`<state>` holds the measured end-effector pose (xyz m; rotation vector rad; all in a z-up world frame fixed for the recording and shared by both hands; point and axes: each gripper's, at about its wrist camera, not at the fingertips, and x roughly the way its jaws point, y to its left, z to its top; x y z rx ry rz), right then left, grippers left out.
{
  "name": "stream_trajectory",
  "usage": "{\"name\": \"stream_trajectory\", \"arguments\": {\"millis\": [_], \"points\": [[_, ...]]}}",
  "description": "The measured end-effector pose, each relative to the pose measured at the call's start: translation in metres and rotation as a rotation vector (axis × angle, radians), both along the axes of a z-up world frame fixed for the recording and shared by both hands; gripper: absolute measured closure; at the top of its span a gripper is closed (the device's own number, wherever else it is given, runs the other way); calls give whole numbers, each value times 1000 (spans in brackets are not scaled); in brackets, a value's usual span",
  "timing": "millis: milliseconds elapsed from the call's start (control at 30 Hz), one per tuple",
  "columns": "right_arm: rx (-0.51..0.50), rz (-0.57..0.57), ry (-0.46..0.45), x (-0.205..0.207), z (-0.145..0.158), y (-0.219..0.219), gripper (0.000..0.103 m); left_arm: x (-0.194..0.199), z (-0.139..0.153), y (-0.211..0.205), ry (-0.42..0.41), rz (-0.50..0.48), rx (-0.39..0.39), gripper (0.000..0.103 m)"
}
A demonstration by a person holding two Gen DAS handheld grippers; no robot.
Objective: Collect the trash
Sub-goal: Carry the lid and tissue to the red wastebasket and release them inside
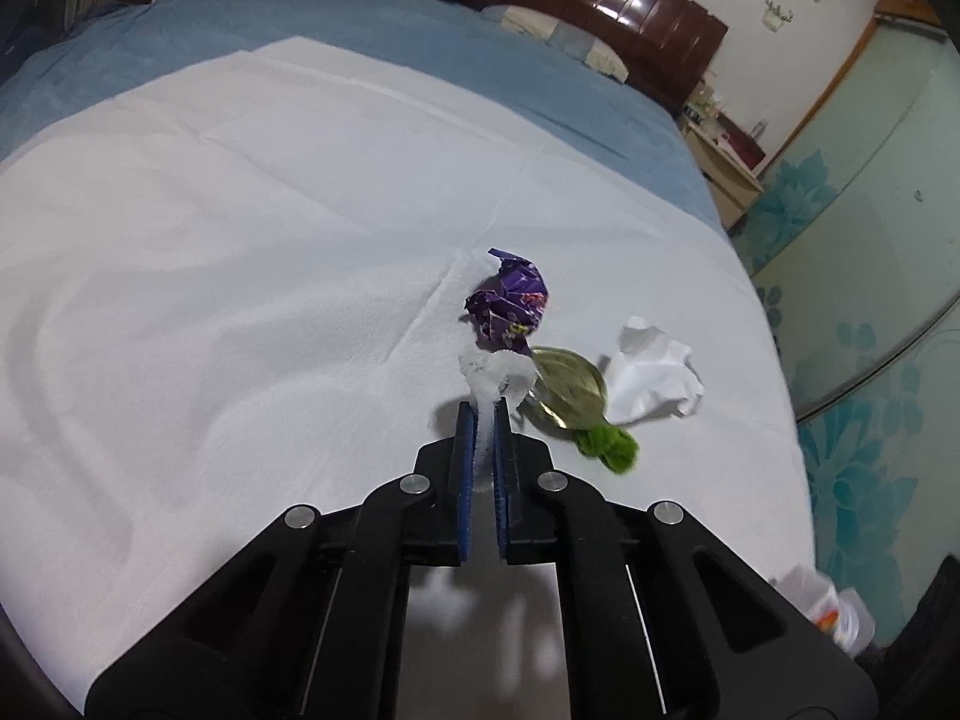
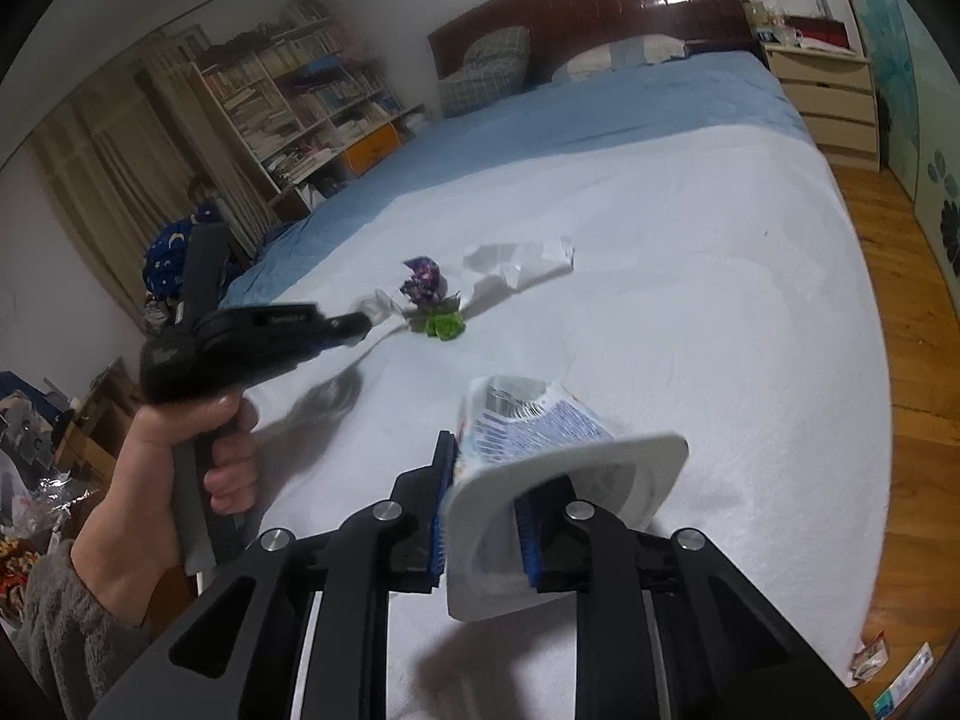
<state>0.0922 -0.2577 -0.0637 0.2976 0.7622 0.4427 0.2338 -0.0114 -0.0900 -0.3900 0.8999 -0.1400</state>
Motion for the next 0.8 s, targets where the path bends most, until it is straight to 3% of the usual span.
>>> {"name": "stream_trajectory", "arguments": {"millis": [233, 433, 500, 600, 733, 800], "points": [[25, -48, -88, -38, 55, -52, 85, -75, 61, -6, -120, -15, -42, 98], [37, -103, -200, -110, 132, -128, 85, -146, 155, -76, -340, -133, -56, 98], [17, -123, -237, -140, 154, -160, 85, -170, 186, -121, -408, -215, -78, 98], [-58, -195, -253, -199, 177, -226, 85, -191, 213, -198, -417, -374, -104, 98], [-119, -328, -198, -269, 172, -308, 85, -215, 209, -324, -353, -627, -126, 98], [-142, -419, -121, -308, 150, -355, 85, -229, 193, -377, -302, -721, -125, 98]]}}
